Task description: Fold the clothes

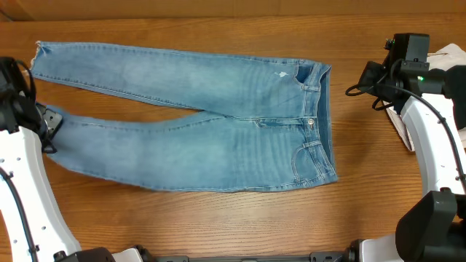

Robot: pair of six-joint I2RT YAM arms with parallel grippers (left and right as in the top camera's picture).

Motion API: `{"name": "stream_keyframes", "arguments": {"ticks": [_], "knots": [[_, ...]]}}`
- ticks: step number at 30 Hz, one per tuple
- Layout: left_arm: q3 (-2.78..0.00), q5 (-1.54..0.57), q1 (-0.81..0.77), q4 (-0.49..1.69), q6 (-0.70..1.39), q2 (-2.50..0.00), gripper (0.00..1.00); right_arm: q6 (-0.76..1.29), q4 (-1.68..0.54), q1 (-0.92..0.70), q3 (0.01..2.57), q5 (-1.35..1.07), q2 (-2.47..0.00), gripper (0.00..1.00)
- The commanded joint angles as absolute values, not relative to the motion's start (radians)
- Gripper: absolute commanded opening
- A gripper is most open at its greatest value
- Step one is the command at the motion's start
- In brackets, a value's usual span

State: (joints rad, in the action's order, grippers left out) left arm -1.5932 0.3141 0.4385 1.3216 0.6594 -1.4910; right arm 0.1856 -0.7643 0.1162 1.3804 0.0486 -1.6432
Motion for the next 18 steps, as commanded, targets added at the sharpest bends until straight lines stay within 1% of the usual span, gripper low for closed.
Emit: {"name": "stream_keyframes", "arguments": {"ticks": [1, 7, 15, 18], "knots": [[-1.565, 0.348, 0.431, 1.355, 0.654, -1.58, 1.0, 0.183, -0.766, 0.113, 1.389, 0.043, -1.639, 0.49], [-1.55, 0.367, 0.432, 1.395, 0.65, -1.694, 1.0, 0.183, -0.766, 0.113, 1.389, 0.043, -1.639, 0.49], [-1.543, 0.429, 0.438, 1.36, 0.651, -1.821, 1.0, 0.182, -0.768, 0.113, 1.389, 0.043, -1.639, 0.49], [-1.543, 0.395, 0.453, 1.341, 0.651, -1.843, 1.0, 0.182, -0.768, 0.113, 1.389, 0.044, -1.639, 0.49]]}}
